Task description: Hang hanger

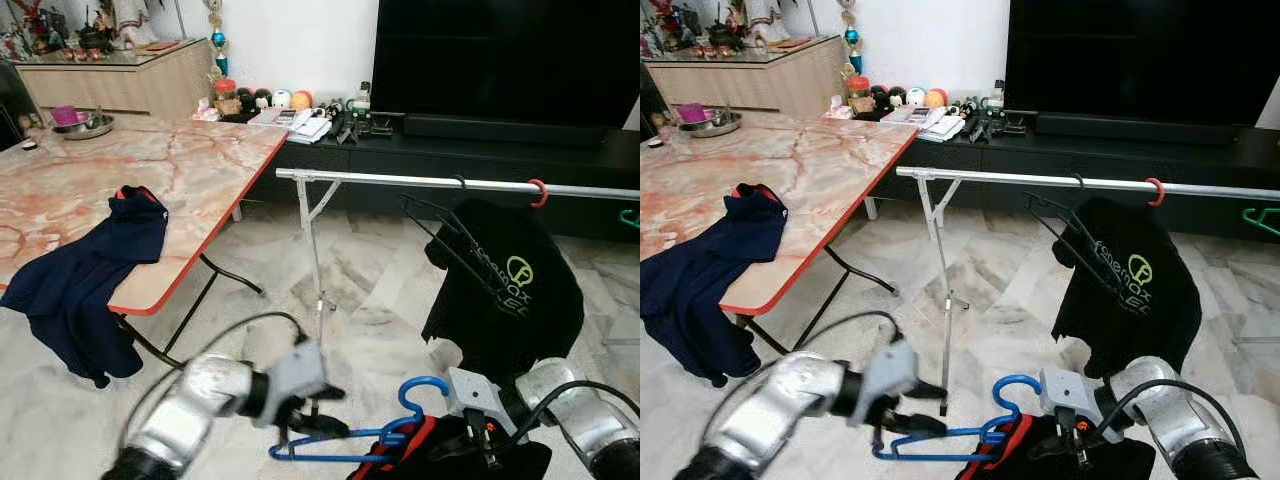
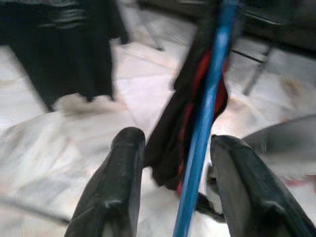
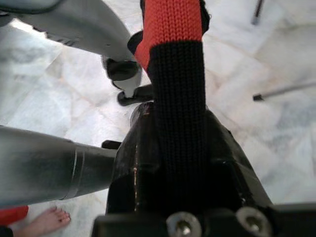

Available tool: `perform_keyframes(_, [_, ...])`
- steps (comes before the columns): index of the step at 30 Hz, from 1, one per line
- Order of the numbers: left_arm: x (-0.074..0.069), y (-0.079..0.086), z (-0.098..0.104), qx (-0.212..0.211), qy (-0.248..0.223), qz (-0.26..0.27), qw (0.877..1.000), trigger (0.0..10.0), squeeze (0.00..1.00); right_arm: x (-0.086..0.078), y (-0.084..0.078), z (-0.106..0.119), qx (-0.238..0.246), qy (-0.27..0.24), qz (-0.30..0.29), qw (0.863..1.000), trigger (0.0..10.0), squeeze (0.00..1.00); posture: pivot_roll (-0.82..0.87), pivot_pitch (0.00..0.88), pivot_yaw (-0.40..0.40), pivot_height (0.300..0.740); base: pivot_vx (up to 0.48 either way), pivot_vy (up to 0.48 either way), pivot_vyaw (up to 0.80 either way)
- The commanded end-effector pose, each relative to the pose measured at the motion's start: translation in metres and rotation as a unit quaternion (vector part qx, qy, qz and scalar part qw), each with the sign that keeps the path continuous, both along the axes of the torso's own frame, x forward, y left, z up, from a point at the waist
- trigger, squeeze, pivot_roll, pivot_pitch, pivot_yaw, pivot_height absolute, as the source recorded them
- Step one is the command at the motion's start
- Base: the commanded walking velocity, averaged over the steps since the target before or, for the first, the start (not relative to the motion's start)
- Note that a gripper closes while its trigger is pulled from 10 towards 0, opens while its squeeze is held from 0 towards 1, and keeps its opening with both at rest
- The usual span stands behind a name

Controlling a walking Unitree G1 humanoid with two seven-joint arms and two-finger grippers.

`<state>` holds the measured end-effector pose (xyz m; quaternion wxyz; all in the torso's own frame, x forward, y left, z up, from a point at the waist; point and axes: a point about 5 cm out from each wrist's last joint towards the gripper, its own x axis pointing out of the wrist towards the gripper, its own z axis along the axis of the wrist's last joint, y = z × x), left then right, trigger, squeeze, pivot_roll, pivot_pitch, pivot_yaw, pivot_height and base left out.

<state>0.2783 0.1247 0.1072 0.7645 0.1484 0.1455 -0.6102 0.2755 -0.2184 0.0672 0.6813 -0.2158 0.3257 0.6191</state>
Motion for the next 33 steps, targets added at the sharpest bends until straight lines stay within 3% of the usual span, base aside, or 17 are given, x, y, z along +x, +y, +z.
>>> perform_keyframes(1, [0.001, 0.011, 0.006, -0.021, 0.001, 0.030, 0.999, 10.0, 1.00, 0.004, -0.009, 0.007, 0.011, -0.024, -0.033, 0.999, 0.0, 0.00, 0.09, 0.000, 0.015, 0.740, 0.000, 0.000, 0.00])
perform_keyframes(5, [-0.003, 0.035, 0.001, -0.045, 0.027, 0.091, 0.995, 10.0, 1.00, 0.007, -0.019, 0.017, 0.047, -0.039, -0.077, 0.995, 0.0, 0.00, 0.09, 0.000, 0.017, 0.740, 0.000, 0.000, 0.00])
perform_keyframes(9, [-0.009, 0.046, -0.017, -0.028, 0.051, 0.119, 0.991, 10.0, 1.00, 0.014, -0.016, 0.045, 0.131, -0.063, -0.090, 0.985, 0.0, 0.00, 0.09, 0.000, 0.016, 0.740, 0.000, 0.000, 0.00])
perform_keyframes(14, [-0.014, 0.026, -0.030, -0.044, 0.075, 0.115, 0.990, 10.0, 1.00, 0.015, -0.017, 0.066, 0.140, -0.091, -0.066, 0.984, 0.0, 0.00, 0.08, 0.000, 0.016, 0.740, 0.000, 0.000, 0.00])
perform_keyframes(19, [-0.011, 0.004, -0.033, -0.038, 0.057, 0.103, 0.992, 10.0, 1.00, 0.013, -0.017, 0.080, 0.136, -0.101, -0.046, 0.985, 0.0, 0.00, 0.07, 0.000, 0.008, 0.740, 0.000, 0.000, 0.00])
perform_keyframes(20, [-0.010, -0.001, -0.033, -0.036, 0.045, 0.102, 0.993, 10.0, 0.00, 0.013, -0.017, 0.084, 0.137, -0.104, -0.045, 0.984, 0.0, 0.00, 0.07, 0.000, 0.011, 0.740, 0.000, 0.000, 0.00])
perform_keyframes(33, [0.005, -0.031, -0.032, -0.037, 0.001, 0.100, 0.994, 10.0, 0.00, 0.005, -0.016, 0.138, 0.203, -0.141, -0.025, 0.969, 0.0, 0.00, 0.03, 0.000, 0.003, 0.740, 0.000, 0.000, 0.00])
